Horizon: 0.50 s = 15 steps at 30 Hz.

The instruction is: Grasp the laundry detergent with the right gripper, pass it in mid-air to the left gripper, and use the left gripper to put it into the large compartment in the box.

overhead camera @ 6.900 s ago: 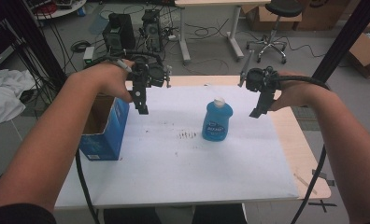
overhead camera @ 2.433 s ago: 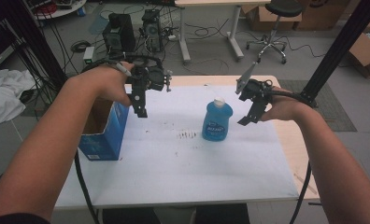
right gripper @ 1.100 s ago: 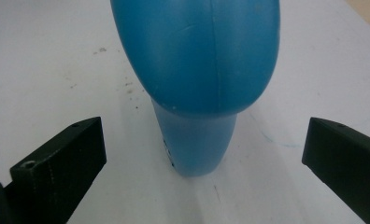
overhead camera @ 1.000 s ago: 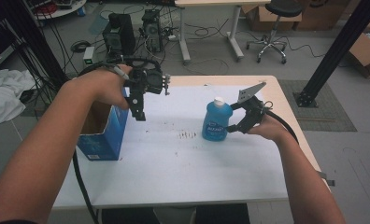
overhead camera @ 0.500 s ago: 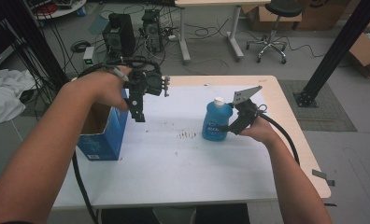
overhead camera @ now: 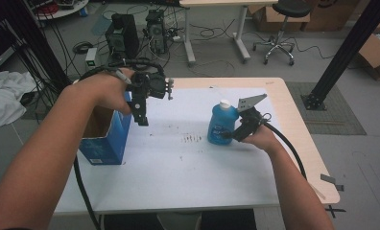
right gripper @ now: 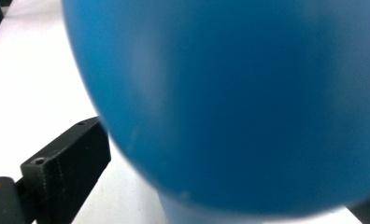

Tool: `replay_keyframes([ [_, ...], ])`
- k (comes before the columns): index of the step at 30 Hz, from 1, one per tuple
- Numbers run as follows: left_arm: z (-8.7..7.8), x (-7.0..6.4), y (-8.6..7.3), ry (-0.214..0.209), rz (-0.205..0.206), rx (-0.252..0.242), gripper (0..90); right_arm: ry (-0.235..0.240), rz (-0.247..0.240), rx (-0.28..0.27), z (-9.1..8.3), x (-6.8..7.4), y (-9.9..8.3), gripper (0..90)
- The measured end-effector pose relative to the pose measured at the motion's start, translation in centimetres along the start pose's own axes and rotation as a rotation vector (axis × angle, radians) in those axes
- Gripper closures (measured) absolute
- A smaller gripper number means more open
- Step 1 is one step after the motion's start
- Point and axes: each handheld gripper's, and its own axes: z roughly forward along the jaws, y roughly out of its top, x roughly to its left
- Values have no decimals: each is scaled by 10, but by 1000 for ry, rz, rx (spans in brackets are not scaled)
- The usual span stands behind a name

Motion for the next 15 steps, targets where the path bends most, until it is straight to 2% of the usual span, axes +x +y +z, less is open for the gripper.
replay_keyframes([
  [6,-1,0,1,1,2,2,2,-3,8,-16,3,0,-3,35],
  [10,-1,0,0,2,1,4,3,-7,2,-40,2,-1,-5,84],
  [15,-2,0,0,3,0,4,3,-6,1,-38,3,-2,-6,108],
])
